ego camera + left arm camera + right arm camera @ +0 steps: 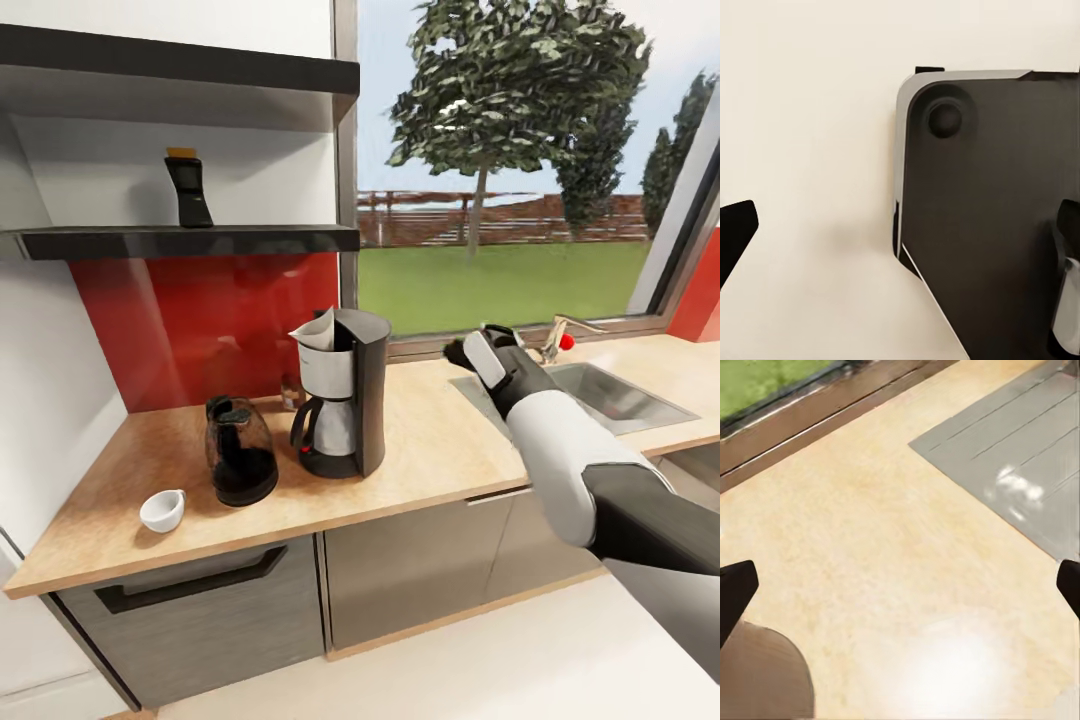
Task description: Set up a coffee station on the kitchen countertop: keep the coffee maker on the countertop, move the bottle of coffee from the kitchen shelf to the counter next to the coffee maker, place a paper coffee filter on top of the coffee maker, put the saucer next to the coffee maker with the coffee cup on the saucer, and place the electric kettle next to the coffee maker.
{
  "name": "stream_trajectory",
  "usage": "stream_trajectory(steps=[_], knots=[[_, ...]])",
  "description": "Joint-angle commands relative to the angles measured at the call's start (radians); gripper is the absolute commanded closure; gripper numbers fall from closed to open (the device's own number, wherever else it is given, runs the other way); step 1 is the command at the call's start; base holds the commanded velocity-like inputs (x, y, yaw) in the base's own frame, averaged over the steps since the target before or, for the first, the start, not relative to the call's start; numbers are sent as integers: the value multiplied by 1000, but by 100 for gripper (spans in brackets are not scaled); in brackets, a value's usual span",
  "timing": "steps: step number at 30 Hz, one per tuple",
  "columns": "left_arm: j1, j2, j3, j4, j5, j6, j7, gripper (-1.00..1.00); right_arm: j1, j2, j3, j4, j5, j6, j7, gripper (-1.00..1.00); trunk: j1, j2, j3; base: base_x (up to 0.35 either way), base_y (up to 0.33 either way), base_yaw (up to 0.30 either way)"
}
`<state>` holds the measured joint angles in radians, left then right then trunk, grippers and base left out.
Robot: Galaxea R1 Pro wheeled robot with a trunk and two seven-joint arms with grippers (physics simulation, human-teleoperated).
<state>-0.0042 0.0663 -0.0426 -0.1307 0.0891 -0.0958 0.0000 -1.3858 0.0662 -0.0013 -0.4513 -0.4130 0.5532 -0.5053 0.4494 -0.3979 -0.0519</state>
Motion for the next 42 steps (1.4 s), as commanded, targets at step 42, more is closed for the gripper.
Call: stream_trajectory(steps=[42], knots=[[0, 0, -7, 6, 12, -8, 0, -100, -283, 15, 352, -448, -24, 67, -7, -100, 1, -2, 0, 0, 0, 0]])
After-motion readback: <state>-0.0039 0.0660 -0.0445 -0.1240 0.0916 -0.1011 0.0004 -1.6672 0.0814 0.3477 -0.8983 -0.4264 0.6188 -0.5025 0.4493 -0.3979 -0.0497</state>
